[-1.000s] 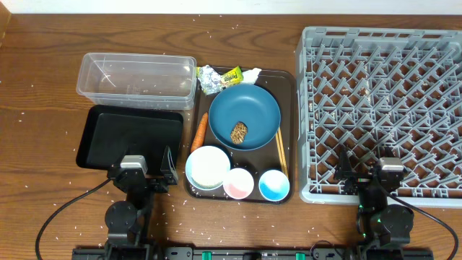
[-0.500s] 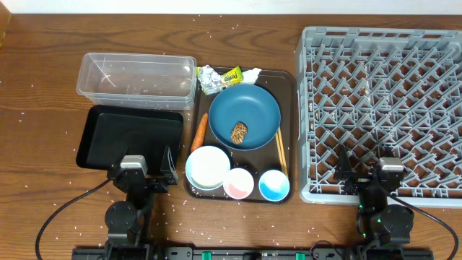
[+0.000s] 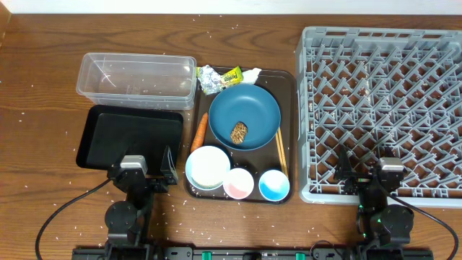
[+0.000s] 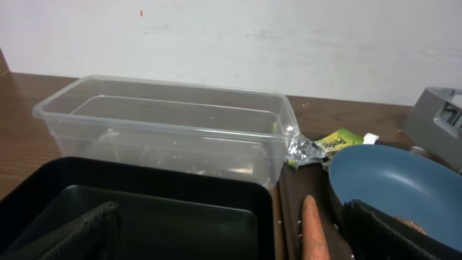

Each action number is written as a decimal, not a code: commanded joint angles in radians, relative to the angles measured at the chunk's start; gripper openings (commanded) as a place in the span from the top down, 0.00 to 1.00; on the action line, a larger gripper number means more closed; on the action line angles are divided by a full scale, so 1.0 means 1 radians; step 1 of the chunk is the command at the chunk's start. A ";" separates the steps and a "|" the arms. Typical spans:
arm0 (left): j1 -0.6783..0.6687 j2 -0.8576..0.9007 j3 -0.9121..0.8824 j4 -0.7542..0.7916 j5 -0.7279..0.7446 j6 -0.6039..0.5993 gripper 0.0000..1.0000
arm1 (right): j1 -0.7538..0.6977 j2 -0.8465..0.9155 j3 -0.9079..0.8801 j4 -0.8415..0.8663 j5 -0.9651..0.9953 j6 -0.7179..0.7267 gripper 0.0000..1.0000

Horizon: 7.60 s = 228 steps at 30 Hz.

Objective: Sort waste into correct bins and load items into the dishwasher rack
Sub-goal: 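Move both grippers from rest toward the cups and rack, then grasp the pink cup with the left gripper and lift it, then hand the pink cup from the left gripper to the right gripper, then place the pink cup upside down in the rack with the right gripper, then grasp the light-blue cup with the left gripper and lift it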

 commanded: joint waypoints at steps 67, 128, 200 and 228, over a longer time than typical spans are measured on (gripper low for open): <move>-0.706 1.450 0.910 -0.789 0.084 -0.194 0.53 | -0.005 0.950 1.012 -0.850 -0.249 0.236 0.01; -0.199 1.313 1.136 -0.395 1.507 -0.272 0.94 | 0.340 1.052 1.012 -0.168 -1.272 0.176 0.34; -0.008 1.314 1.135 -0.404 1.210 -0.317 0.02 | -0.412 1.468 1.186 -1.307 0.015 0.169 0.24; -0.631 1.326 1.134 -0.846 0.137 -0.294 0.09 | -0.406 1.026 1.284 -1.183 -0.295 0.116 0.01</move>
